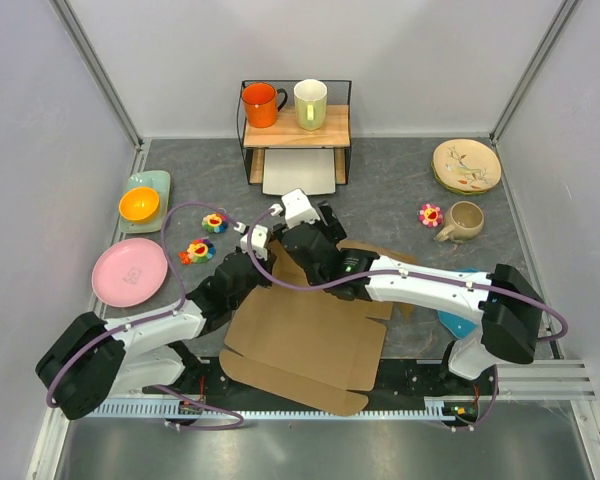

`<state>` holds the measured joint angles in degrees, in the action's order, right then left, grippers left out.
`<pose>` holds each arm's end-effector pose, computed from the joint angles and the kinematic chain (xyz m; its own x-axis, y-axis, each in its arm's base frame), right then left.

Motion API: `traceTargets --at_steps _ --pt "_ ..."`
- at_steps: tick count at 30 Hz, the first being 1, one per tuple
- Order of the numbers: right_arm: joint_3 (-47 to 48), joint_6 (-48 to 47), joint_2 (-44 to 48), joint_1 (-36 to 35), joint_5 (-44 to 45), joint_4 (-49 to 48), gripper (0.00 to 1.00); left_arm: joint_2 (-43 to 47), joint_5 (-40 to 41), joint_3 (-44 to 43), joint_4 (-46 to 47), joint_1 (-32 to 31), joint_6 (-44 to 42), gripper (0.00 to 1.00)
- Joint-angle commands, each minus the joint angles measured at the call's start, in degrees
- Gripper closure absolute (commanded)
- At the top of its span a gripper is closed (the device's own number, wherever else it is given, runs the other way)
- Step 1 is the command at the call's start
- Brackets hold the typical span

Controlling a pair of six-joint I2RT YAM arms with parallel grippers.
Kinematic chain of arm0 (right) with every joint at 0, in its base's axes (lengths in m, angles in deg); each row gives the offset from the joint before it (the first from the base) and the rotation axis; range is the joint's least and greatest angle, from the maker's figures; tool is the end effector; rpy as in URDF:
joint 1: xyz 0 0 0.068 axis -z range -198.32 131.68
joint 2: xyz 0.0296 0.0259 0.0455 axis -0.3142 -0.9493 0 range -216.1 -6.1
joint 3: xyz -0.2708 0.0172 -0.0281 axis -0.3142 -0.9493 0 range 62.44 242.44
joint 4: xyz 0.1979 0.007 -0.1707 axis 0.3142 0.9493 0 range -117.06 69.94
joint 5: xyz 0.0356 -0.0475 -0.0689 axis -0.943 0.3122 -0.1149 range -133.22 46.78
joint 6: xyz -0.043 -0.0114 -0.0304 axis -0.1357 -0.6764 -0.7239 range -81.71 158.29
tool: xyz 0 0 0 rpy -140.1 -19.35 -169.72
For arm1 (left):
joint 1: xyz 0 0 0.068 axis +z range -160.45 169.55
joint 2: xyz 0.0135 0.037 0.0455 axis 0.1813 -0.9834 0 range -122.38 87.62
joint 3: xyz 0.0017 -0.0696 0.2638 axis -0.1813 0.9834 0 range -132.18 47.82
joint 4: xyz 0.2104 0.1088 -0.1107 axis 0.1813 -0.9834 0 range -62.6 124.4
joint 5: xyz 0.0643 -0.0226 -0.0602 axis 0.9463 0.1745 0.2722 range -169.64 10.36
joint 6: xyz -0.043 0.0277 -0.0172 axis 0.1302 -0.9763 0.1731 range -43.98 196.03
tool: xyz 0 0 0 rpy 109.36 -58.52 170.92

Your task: Fold the paper box

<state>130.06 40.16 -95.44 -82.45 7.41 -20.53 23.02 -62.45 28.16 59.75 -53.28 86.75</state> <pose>0.1781 0.3046 0.2968 -0.2153 -0.3967 -0.8923 -0.2667 0.9029 -0.3370 0.1718 -0.1447 0.1852 -0.3245 0.0585 -0.9441 0.3919 0.9167 -0.0780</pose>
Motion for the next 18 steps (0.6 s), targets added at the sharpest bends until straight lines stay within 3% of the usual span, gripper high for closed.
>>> traceTargets --at_steps 1,3,9,12,14,18 --pt "0.4 2.4 -1.2 0.3 -4.3 -1.6 0.18 -0.2 2.0 0.2 4.4 0.0 0.4 0.74" --pt "-0.8 3.0 -1.1 0.3 -5.1 -1.6 0.18 -0.5 1.6 -0.1 4.3 0.1 0.6 0.64" --pt "-2.6 3.5 -0.7 0.2 -6.0 -1.6 0.18 -1.3 1.4 -1.0 3.1 0.1 1.0 0.51" --pt "-2.9 3.6 -0.6 0.3 -6.6 -1.6 0.18 -1.2 1.3 -0.7 3.7 0.2 0.0 0.52" --pt "-3.0 3.8 -0.6 0.3 -6.9 -1.6 0.19 -1.9 0.5 -0.4 4.9 0.4 -0.5 0.58" --pt "-2.8 4.2 -0.6 0.3 -7.7 -1.6 0.19 -5.6 0.4 -0.5 6.6 0.6 -0.2 0.94"
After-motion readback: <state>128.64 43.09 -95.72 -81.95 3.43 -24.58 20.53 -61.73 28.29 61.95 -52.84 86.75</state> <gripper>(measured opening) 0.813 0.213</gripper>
